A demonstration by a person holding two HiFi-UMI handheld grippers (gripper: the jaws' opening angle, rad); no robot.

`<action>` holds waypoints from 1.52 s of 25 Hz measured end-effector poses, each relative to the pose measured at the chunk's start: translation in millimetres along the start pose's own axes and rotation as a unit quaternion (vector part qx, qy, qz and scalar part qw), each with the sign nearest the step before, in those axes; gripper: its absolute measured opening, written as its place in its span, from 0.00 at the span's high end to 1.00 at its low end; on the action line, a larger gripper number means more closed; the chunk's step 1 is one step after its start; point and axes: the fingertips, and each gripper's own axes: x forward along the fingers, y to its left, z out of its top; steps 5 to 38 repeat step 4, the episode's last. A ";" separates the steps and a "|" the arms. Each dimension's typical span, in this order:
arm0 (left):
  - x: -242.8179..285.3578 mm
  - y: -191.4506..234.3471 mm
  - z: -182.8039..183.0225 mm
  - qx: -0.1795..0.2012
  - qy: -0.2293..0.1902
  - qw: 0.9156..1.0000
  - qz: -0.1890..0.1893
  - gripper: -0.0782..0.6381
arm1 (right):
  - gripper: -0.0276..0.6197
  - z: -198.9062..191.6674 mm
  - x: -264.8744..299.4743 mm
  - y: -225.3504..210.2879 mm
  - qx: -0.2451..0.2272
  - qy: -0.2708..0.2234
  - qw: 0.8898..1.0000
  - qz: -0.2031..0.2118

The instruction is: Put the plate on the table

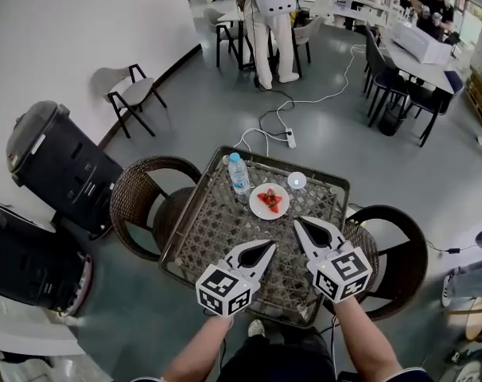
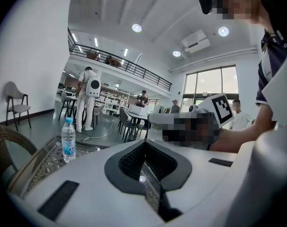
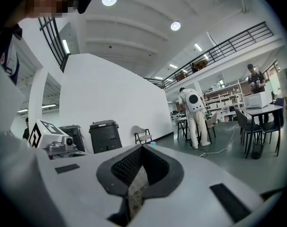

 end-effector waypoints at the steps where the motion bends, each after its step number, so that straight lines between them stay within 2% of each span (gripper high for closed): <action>1: 0.3 -0.4 -1.0 0.000 0.000 1.000 0.000 0.88 | 0.95 -0.7 -0.6 -0.2 0.000 0.000 1.000 0.000; 38: 0.7 -1.9 -3.1 0.001 0.002 1.000 -0.001 0.88 | 0.95 -2.8 -2.3 -0.7 -0.001 -0.001 1.000 0.000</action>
